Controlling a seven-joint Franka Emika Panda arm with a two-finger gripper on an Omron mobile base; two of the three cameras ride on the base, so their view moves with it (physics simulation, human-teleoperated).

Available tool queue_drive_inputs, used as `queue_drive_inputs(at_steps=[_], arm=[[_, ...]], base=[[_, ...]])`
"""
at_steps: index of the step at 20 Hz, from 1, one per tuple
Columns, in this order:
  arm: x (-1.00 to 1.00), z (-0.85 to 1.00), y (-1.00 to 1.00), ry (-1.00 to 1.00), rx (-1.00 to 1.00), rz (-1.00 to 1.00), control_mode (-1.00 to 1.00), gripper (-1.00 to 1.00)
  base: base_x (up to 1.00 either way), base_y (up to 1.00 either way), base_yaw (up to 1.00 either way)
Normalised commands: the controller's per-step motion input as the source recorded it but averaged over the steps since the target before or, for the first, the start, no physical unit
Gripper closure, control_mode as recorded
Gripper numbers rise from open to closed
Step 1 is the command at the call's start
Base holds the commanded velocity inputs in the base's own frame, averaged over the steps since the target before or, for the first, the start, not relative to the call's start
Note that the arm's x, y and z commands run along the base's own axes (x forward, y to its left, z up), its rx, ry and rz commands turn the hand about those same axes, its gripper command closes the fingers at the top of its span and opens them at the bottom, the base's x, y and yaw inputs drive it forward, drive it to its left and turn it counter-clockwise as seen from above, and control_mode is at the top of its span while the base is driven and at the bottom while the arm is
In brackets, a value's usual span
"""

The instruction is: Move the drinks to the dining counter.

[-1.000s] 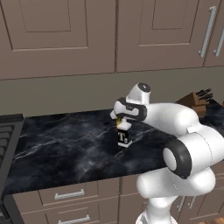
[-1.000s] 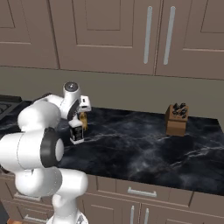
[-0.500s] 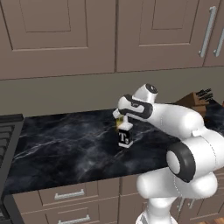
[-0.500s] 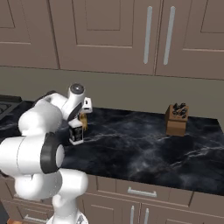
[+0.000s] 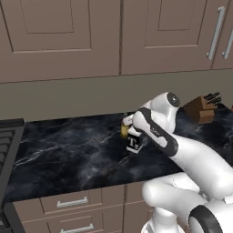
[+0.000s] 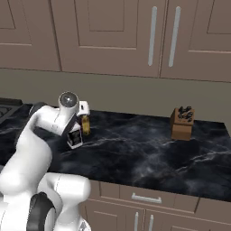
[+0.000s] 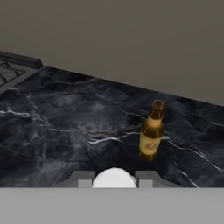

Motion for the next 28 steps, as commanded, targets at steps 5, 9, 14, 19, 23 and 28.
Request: queue_drive_inputs(at_steps=[5, 9, 14, 19, 23, 28], arm=[[-0.75, 0.81, -0.12, -0.03, 0.01, -0.01, -1.0, 1.0], [-0.82, 0.86, -0.28, 0.08, 0.02, -0.06, -1.0, 1.0], [-0.65, 0.8, -0.2, 0.01, 0.0, -0.11, -1.0, 1.0], [-0.45, 0.56, -0.09, 0.0, 0.0, -0.12, -1.0, 1.0], [-0.44, 0.36, -0.03, -0.06, 0.0, -0.06, -1.0, 1.0], [-0.35, 0.2, -0.04, 0.0, 0.0, 0.0, -1.0, 1.0]], base=[[0.0, 0.0, 0.0], [0.0, 0.0, 0.0], [0.0, 0.0, 0.0], [0.0, 0.0, 0.0], [0.0, 0.0, 0.0], [0.0, 0.0, 0.0]])
